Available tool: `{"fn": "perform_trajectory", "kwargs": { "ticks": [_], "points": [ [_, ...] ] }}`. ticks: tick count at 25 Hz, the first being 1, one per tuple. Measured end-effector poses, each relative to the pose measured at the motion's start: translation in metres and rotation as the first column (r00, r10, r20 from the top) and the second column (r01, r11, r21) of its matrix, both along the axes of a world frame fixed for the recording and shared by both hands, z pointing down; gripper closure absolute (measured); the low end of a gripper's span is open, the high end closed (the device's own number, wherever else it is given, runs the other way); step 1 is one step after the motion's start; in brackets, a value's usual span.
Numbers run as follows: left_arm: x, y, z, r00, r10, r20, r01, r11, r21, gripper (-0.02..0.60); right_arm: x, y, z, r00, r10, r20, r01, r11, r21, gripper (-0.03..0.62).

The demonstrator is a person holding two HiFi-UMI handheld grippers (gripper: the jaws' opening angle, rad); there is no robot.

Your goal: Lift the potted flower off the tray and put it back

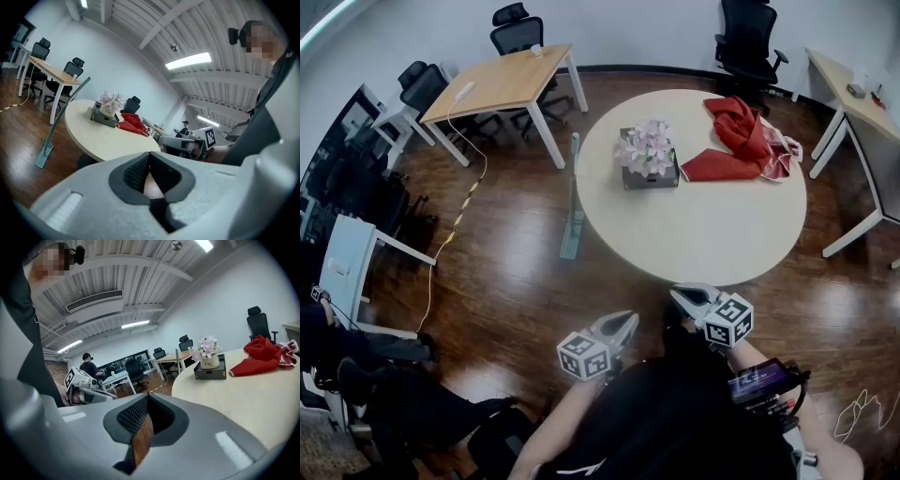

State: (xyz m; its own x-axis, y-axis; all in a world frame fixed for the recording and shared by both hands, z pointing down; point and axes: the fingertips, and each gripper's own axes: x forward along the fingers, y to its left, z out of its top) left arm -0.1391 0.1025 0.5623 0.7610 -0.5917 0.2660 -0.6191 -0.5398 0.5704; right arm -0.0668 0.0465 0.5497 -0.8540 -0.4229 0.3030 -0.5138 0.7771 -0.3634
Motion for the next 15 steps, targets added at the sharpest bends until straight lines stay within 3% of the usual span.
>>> {"fn": "perform_trajectory", "kwargs": {
  "ticks": [6,15],
  "points": [
    [0.006,-0.047,0.002,1.000,-0.023,-0.004,0.023,0.999,-0.029,0.577,-0.012,-0.042,-0.001,0.997,-0.079,-0.012,0.079,0.997,0.009,0.592],
    [0.018,-0.120,0.005,1.000,-0.008,0.029,0.010,0.998,-0.068,0.577,0.017,-0.123,0.019,1.000,-0.022,-0.014,0.022,0.999,-0.040,0.582]
  ]
}}
